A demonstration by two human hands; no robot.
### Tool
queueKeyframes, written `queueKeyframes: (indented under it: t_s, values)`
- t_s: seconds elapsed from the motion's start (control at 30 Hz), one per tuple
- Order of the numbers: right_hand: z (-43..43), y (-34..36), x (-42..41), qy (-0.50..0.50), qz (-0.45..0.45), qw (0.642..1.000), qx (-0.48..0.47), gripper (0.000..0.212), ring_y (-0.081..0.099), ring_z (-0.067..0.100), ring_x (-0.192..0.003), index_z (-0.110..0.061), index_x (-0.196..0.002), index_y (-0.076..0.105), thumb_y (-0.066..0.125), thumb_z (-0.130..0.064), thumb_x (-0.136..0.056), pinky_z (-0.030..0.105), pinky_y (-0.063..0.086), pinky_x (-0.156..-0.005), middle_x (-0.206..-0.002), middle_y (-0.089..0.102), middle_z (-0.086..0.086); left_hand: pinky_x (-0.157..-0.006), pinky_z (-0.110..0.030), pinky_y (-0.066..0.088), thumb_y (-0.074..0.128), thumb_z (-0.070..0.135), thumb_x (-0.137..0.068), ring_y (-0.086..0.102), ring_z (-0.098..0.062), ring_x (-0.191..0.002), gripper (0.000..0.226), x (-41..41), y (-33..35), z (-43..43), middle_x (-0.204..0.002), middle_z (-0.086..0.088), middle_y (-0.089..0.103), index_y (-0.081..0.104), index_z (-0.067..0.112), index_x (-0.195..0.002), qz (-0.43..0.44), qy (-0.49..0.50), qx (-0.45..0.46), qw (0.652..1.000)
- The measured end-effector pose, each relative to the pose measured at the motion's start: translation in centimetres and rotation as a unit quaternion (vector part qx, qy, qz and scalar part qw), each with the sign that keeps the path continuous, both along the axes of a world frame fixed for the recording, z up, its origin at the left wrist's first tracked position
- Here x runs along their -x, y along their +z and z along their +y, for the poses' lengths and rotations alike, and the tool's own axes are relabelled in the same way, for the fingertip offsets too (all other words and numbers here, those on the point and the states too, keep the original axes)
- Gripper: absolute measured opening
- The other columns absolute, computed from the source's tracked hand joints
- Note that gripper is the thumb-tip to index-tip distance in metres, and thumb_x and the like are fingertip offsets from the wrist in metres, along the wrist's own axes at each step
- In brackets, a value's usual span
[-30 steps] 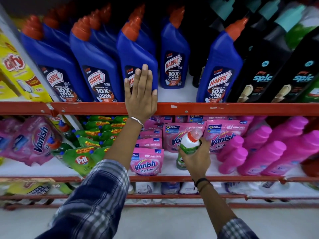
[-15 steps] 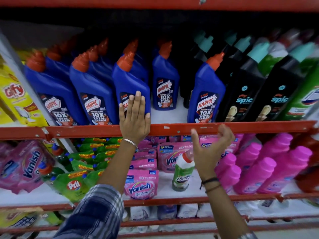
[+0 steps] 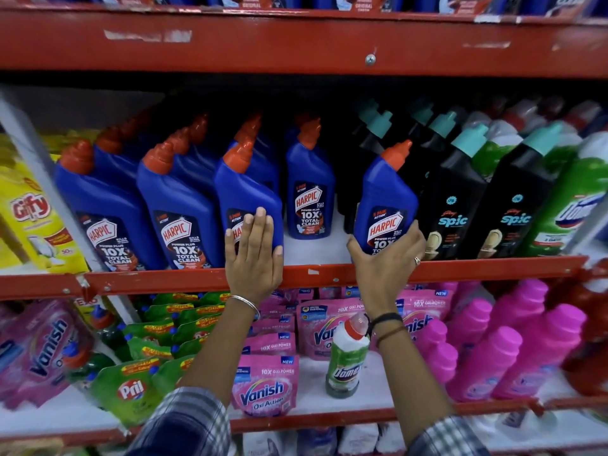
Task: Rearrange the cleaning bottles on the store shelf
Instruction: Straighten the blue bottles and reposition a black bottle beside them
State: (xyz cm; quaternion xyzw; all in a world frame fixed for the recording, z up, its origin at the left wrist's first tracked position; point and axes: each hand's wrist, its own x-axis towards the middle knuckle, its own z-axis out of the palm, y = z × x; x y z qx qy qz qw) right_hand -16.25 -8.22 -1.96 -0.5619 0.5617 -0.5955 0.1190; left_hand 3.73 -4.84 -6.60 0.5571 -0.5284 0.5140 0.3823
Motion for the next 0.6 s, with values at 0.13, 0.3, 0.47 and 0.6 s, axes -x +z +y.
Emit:
queueKeyframes:
  t_s: [0.13,0.3,0.47,0.6]
  values:
    - [0.1,0.4,-0.1,0.002,-0.006,1.000,0.018,0.101,0.041,0.032,-0.120,-0.001,-0.137,0.033,0.086,-0.034,-0.058,0.043,0.043,-0.099,-0.133,0.039,0.019,-0.120,-0.042,0.003,0.027,0.030,-0.100,0.005,-0.016,-0.148,0.058,0.0,0.0,0.0,-0.161,0.001,0.001,0.009,0.012,-0.153,0.002,-0.005,0.000,1.000]
    - [0.9,1.3,-2.0,0.040,-0.018,0.998,0.051,0.098,0.040,0.026,-0.120,-0.004,-0.135,0.037,0.087,-0.035,-0.056,0.043,0.046,-0.098,-0.131,0.041,0.015,-0.120,-0.043,0.002,0.026,0.030,-0.101,0.006,-0.017,-0.148,0.058,-0.2,-0.1,-0.1,-0.161,0.000,0.002,0.010,0.011,-0.153,0.001,-0.007,-0.002,1.000]
    - [1.7,1.9,-4.9,0.068,-0.027,0.996,0.051,0.099,0.040,0.025,-0.121,-0.005,-0.135,0.037,0.087,-0.039,-0.056,0.037,0.038,-0.100,-0.131,0.042,0.012,-0.120,-0.042,0.002,0.025,0.030,-0.101,0.004,-0.017,-0.148,0.058,-0.3,-0.1,0.0,-0.161,0.000,0.001,0.009,0.011,-0.153,0.002,-0.008,-0.007,1.000]
    - [1.9,1.3,-6.4,0.070,-0.031,0.996,0.038,0.105,0.041,0.027,-0.121,-0.006,-0.137,0.033,0.087,-0.044,-0.055,0.045,0.042,-0.102,-0.130,0.042,0.013,-0.120,-0.041,0.001,0.024,0.030,-0.101,0.005,-0.017,-0.148,0.057,-0.2,-0.1,0.0,-0.161,0.000,0.001,0.009,0.011,-0.153,0.004,-0.013,-0.010,1.000]
